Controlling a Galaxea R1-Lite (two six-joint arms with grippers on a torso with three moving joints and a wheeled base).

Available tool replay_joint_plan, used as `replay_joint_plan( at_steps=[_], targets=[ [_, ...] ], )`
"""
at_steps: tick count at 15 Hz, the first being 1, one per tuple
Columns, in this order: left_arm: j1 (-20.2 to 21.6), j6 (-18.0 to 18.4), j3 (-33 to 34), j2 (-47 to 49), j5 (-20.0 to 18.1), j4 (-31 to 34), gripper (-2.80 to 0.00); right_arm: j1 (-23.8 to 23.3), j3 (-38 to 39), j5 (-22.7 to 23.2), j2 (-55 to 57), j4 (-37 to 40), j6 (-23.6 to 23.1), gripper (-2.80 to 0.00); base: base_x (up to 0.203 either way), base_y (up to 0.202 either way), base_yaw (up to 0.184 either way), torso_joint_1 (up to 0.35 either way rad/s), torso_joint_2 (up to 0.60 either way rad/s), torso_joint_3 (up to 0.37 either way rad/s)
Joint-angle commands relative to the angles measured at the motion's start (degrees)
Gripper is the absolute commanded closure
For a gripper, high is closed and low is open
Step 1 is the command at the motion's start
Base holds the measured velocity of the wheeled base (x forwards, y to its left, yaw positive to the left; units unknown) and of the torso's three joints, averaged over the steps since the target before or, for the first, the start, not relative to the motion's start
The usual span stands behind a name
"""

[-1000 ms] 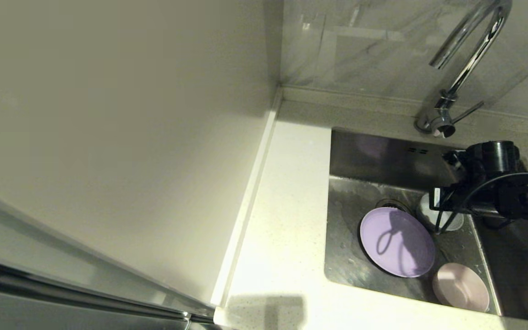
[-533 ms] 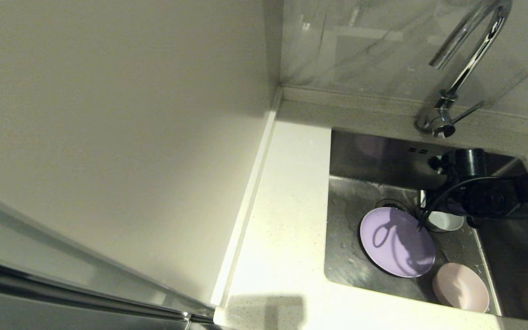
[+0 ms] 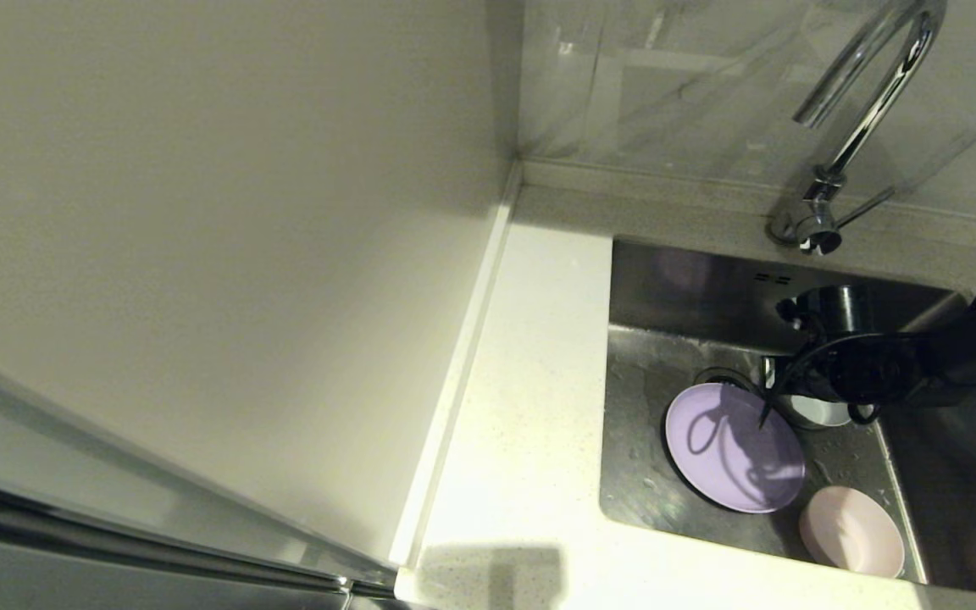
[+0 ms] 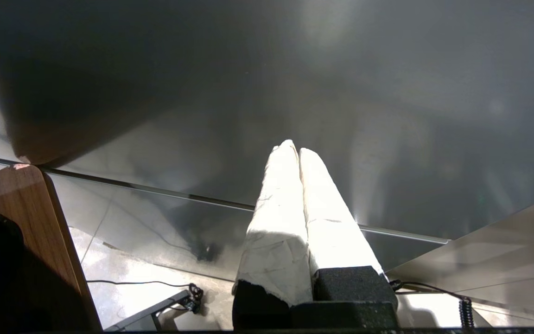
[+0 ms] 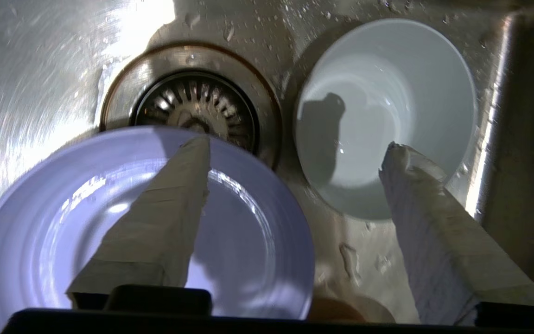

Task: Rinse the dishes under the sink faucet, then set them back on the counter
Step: Put a bowl back to the table from the sink

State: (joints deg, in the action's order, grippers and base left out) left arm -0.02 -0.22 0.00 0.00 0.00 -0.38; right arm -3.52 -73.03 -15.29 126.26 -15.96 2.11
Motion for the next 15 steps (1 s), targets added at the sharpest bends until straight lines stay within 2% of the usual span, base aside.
replay_joint_plan(
  at_steps=[1, 9, 12, 15],
  targets=[
    [0.0, 0.0, 0.2, 0.0, 0.0, 0.0, 0.00, 0.3, -2.7, -0.2, 3.5, -0.1, -0.1, -2.80, 0.000, 0.000, 0.000, 0.000, 0.00, 0.000],
    [0.0, 0.0, 0.2, 0.0, 0.0, 0.0, 0.00, 0.7, -11.4, -5.3, 9.9, -0.5, -0.2, -2.80, 0.000, 0.000, 0.000, 0.000, 0.00, 0.000],
    [0.0, 0.0, 0.2, 0.0, 0.0, 0.0, 0.00, 0.6, -11.4, -8.7, 9.9, -0.4, -0.2, -2.80, 0.000, 0.000, 0.000, 0.000, 0.00, 0.000],
    [0.0, 0.0, 0.2, 0.0, 0.0, 0.0, 0.00, 0.6, -11.3, -10.1, 9.1, -0.1, -0.5, -2.80, 0.000, 0.000, 0.000, 0.000, 0.00, 0.000]
  ],
)
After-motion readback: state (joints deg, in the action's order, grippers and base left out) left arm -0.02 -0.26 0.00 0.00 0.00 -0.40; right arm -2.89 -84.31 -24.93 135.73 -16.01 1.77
